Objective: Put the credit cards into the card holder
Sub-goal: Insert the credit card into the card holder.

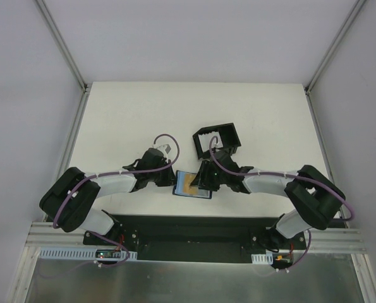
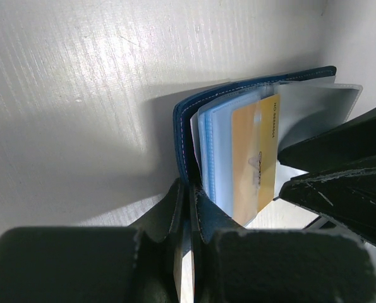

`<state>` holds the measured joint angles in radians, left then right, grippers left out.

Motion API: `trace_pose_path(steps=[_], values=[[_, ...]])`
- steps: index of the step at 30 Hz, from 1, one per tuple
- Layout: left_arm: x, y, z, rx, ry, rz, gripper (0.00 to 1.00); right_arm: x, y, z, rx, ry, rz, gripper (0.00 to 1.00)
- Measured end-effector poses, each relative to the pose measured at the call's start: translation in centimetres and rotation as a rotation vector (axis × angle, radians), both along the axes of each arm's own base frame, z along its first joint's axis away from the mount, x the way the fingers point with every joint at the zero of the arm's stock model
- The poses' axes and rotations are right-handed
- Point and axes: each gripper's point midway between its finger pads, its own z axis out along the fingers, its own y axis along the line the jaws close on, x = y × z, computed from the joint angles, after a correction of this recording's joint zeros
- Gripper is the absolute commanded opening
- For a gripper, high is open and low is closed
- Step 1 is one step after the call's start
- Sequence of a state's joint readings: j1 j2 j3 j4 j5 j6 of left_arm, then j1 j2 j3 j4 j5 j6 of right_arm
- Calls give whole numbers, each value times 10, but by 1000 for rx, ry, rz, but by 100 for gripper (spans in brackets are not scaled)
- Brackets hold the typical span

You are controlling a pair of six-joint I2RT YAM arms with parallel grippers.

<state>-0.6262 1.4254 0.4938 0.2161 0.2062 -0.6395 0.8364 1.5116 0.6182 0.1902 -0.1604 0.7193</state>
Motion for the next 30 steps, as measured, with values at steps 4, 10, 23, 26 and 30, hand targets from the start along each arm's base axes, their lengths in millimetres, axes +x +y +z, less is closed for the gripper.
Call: trace_pose_path(steps=[4, 10, 23, 26, 30], values=[[-1, 0, 0, -1, 1, -1, 0, 2, 11, -1, -4, -1, 25, 47], [-1, 0, 1, -1, 2, -1, 0, 3, 20, -1, -8, -16, 64, 44], [-1, 3, 3, 0, 4, 5, 0, 4, 35, 2, 26, -31, 121, 36], [0, 4, 3, 0, 3, 10, 0, 5, 38, 4, 42, -38, 121, 27], [-1, 5, 3, 0, 3, 12, 0, 5, 39, 5, 49, -34, 115, 22]])
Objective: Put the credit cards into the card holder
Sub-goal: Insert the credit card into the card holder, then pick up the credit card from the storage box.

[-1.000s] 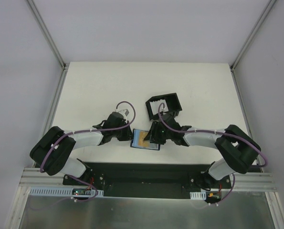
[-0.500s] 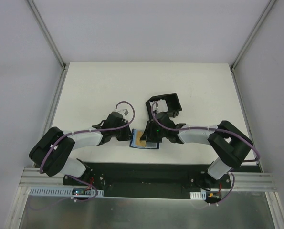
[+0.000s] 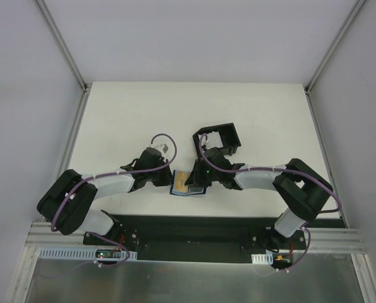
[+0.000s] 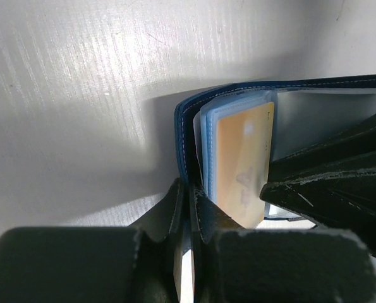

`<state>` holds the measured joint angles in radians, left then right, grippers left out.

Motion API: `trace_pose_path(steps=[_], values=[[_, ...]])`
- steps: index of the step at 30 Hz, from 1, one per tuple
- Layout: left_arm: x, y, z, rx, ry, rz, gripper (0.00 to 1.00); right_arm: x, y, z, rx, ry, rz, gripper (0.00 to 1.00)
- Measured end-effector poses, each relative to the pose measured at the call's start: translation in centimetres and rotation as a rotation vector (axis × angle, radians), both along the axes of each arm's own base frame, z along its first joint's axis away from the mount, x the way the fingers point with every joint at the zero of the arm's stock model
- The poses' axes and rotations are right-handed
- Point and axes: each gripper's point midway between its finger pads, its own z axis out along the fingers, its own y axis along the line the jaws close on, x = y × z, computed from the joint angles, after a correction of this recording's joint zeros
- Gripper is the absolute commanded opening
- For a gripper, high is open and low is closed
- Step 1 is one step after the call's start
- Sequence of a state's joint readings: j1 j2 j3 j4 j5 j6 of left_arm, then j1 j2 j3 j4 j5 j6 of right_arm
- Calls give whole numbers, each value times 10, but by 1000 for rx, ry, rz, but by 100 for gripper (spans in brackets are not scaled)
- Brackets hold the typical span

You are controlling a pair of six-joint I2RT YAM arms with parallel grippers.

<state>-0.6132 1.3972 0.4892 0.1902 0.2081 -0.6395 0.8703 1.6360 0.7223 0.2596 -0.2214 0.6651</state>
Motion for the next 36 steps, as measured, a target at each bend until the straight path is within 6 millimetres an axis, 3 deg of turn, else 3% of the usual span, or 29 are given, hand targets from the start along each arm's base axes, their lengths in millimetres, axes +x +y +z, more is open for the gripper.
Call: trace_pose_path(steps=[4, 14, 19, 21, 26, 29, 36], values=[[-1, 0, 0, 0, 0, 0, 0, 0, 1, -4, 1, 9, -3, 21], [-2, 1, 1, -1, -2, 0, 0, 1, -2, 4, 21, -15, -7, 48], [-5, 3, 4, -1, 2, -1, 0, 5, -20, 35, -7, -120, 6, 52], [-9, 4, 5, -3, 14, -4, 0, 10, -27, 52, -28, -175, 10, 61], [-15, 5, 8, -1, 47, -6, 0, 33, -52, 90, -88, -294, -37, 71], [-16, 3, 16, -12, 63, 0, 0, 57, -83, 103, -160, -342, -113, 73], [-16, -1, 29, -35, 66, 3, 0, 80, -109, 111, -241, -351, -160, 73]])
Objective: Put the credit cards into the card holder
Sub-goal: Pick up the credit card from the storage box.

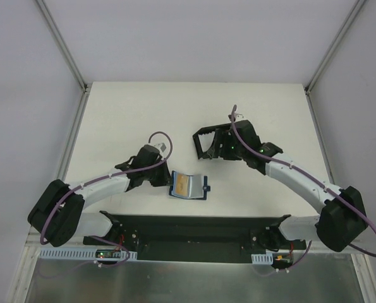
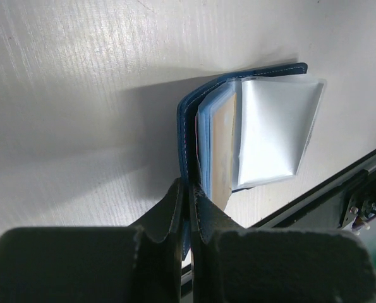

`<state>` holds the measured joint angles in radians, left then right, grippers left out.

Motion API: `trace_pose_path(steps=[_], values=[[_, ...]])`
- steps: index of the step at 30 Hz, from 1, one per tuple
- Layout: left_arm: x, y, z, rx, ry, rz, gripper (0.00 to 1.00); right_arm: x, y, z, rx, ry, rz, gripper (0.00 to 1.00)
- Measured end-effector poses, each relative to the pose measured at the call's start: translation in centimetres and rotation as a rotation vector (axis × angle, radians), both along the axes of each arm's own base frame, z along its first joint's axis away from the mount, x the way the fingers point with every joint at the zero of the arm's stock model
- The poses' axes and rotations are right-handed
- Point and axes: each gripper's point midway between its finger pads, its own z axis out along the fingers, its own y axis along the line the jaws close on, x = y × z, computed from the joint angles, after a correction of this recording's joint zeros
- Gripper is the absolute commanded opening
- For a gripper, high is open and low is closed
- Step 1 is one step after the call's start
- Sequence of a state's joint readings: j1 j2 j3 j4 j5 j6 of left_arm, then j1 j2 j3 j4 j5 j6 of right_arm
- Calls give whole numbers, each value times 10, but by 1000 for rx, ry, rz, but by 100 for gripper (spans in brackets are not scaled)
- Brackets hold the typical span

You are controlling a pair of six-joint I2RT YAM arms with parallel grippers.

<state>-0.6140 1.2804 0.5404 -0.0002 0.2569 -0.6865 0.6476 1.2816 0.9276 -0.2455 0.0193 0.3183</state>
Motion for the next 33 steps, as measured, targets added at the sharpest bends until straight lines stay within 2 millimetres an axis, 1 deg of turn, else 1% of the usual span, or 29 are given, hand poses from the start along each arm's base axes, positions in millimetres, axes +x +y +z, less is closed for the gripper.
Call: trace_pose_path(steps=[3, 6, 13, 17, 21, 24, 27, 33], values=[[0, 0, 2, -1, 1, 2, 0, 9, -2, 2, -19, 2, -3, 74], [-1, 0, 2, 2, 6, 3, 0, 23, 0, 3, -34, 12, 2, 75], [-3, 2, 1, 9, 17, 3, 0, 63, 3, -3, -85, 42, 5, 79], [-2, 1, 2, 8, 15, 3, 0, 83, 6, -10, -84, 70, 20, 81], [-2, 1, 3, 8, 15, 3, 0, 104, 0, -25, -78, 115, 19, 84], [-1, 0, 5, 7, 13, 3, 0, 112, -6, -39, -77, 154, 17, 88], [1, -1, 6, 4, 9, 3, 0, 116, -7, -49, -76, 180, 30, 89], [2, -2, 8, 2, 5, 3, 0, 114, -3, -69, -70, 233, 63, 94]])
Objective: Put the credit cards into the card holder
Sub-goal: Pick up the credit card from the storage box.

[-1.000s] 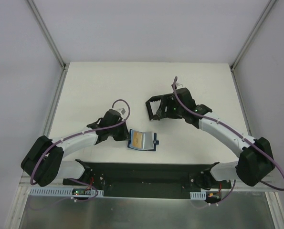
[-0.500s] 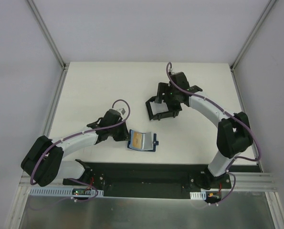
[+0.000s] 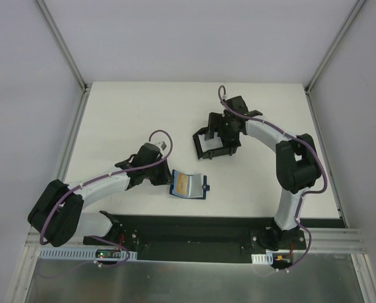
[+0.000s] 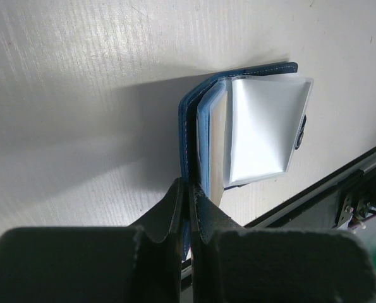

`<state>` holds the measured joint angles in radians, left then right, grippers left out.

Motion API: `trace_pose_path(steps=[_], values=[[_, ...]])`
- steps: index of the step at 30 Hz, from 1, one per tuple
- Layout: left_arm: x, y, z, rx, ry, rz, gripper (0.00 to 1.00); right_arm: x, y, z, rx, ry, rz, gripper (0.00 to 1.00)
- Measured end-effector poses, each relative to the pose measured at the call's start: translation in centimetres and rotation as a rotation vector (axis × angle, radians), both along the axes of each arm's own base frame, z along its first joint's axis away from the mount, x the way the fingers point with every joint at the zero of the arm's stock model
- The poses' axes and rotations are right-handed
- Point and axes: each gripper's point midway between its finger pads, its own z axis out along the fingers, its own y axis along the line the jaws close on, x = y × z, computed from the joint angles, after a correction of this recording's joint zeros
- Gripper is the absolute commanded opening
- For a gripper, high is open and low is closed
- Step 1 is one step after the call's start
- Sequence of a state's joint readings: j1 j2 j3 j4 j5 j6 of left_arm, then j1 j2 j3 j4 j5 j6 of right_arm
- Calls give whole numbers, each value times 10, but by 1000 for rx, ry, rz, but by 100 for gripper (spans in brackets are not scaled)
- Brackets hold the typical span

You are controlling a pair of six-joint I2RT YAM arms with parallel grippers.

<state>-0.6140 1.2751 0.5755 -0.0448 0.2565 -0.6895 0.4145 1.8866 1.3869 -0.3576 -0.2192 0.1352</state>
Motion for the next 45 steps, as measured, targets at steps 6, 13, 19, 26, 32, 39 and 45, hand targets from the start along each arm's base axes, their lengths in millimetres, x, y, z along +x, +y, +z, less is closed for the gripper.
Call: trace_pose_path(steps=[6, 13, 19, 26, 32, 39, 45], values=[[0, 0, 0, 0, -1, 0, 0, -2, 1, -16, -4, 43, 24, 97], [0, 0, 0, 0, -2, -1, 0, -3, 6, -19, 29, 63, 49, 88], [0, 0, 0, 0, -1, -1, 0, 0, 3, -14, 71, 63, 49, 74], [1, -1, -1, 4, 4, -1, 0, 2, 0, -6, 124, 60, 43, 66], [1, -1, -1, 5, 6, -1, 0, 1, -1, -3, 132, 56, 40, 53], [1, -1, -2, 6, 6, -1, 0, 2, -2, -3, 132, 55, 31, 37], [1, -1, -2, 6, 7, -1, 0, 2, -7, -6, 129, 65, 17, 27]])
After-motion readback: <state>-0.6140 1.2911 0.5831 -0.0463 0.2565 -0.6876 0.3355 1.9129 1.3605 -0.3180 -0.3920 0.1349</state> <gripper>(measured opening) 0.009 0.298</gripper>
